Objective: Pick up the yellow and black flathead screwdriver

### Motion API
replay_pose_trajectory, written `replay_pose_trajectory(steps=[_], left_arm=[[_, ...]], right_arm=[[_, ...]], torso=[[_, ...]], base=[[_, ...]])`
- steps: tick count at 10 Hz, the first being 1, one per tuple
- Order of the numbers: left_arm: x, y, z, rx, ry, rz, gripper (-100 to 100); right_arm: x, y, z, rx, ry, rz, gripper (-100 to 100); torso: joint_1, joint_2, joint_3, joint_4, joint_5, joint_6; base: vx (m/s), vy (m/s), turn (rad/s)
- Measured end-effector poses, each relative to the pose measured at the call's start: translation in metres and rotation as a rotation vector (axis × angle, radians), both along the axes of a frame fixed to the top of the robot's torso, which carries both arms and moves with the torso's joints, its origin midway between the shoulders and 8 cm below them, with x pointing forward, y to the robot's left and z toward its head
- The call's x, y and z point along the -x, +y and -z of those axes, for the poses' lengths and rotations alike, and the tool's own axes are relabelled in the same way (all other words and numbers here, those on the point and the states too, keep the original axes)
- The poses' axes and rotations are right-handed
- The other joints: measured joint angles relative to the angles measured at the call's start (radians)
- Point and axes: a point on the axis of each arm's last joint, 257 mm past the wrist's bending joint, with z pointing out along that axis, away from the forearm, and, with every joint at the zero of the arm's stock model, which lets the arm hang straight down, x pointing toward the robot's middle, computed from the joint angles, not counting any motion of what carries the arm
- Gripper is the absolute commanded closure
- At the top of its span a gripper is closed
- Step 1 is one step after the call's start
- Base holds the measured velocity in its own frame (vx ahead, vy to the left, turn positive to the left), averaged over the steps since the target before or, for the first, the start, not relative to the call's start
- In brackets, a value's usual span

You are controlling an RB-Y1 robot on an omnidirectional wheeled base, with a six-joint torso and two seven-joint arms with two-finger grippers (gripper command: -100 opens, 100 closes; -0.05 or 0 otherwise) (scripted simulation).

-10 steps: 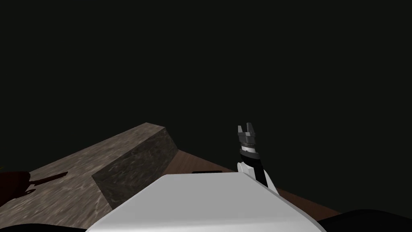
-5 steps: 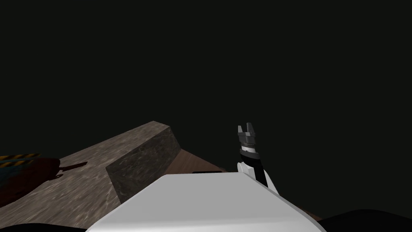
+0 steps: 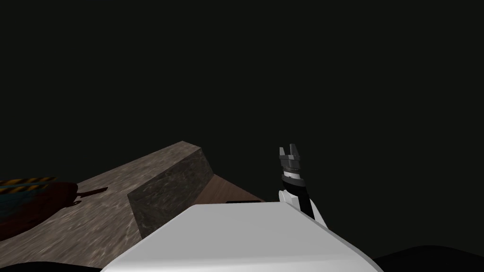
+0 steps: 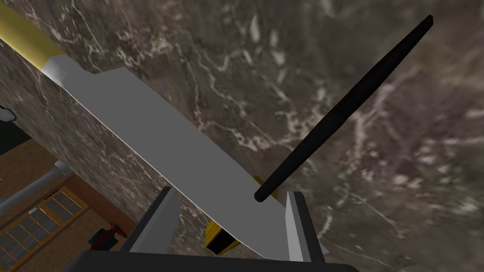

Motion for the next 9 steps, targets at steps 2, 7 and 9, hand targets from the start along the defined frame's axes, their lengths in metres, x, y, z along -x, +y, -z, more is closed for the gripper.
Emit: replay_pose_trajectory(steps=[2, 7, 9], left_arm=[[0.000, 0.001, -0.001, -0.003, 0.000, -0.001, 0], [0.006, -0.006, -0.012, 0.001, 0.000, -0.051, 100], [0.008, -0.008, -0.015, 0.003, 0.000, -0.069, 0]], right_arm=[[0.000, 0.000, 0.000, 0.000, 0.000, 0.000, 0], [0.000, 0.000, 0.000, 0.000, 0.000, 0.000, 0], [0.000, 0.000, 0.000, 0.000, 0.000, 0.000, 0]], torso=[[0.000, 0.000, 0.000, 0.000, 0.001, 0.000], [-0.003, 0.005, 0.003, 0.001, 0.000, 0.001], [-0.002, 0.003, 0.002, 0.000, 0.001, 0.000]], base=[[0.000, 0.000, 0.000], [-0.076, -0.028, -0.195], [-0.017, -0.008, -0.004]])
